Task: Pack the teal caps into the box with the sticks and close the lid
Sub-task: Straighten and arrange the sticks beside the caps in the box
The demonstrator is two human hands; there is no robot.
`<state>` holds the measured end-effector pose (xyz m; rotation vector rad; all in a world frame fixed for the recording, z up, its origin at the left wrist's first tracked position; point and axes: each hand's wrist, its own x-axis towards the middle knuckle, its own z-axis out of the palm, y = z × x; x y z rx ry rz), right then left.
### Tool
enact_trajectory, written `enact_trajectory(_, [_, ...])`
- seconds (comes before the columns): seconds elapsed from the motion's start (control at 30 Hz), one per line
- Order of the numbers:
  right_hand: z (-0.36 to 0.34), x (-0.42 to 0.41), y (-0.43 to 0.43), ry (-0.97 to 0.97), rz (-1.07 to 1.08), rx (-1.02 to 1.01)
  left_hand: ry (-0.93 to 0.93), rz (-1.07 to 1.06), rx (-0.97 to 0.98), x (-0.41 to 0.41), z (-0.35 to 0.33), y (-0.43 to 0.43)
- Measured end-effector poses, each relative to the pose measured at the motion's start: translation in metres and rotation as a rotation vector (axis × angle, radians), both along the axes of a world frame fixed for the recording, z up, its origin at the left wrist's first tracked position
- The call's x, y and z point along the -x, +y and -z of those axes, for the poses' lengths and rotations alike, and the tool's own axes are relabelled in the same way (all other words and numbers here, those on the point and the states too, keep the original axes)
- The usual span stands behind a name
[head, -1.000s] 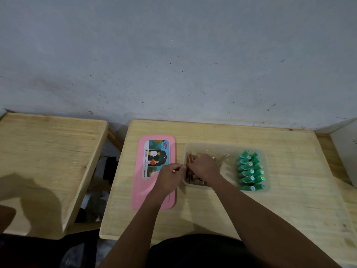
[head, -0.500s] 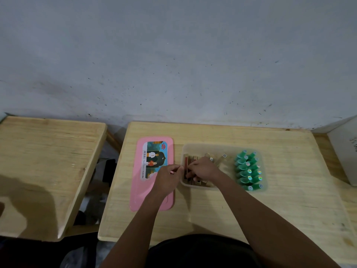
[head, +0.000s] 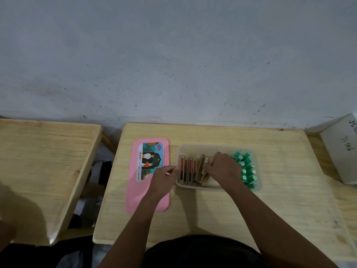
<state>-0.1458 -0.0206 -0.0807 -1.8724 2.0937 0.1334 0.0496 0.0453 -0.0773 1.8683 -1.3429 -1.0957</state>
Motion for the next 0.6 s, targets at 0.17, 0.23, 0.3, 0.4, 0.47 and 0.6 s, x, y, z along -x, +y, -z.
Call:
enact_trajectory(0.17, [0.011, 0.007, 0.003, -0.261, 0.207, -0.097, 0.008, -0.021, -0.002, 0.001, 0.0, 0.001])
enact_trajectory(0.23, [0.011, 0.007, 0.002, -0.405, 0.266, -0.118, 0.011, -0.019, -0.005, 0.001, 0.001, 0.001])
enact_trajectory(0.3, [0.012, 0.006, 0.002, -0.549, 0.34, -0.13, 0.019, -0.025, -0.004, 0.001, 0.001, 0.002])
enact_trajectory(0.4, [0.02, 0.01, 0.002, -0.71, 0.391, -0.103, 0.024, -0.032, -0.002, 0.002, 0.0, 0.003])
enact_trajectory(0.47, [0.015, 0.011, 0.005, -0.757, 0.428, -0.092, 0.016, -0.034, 0.0, 0.003, 0.0, 0.003])
enact_trajectory(0.6, [0.001, 0.014, 0.009, -0.917, 0.569, -0.117, 0.019, -0.041, -0.003, 0.003, -0.001, 0.003])
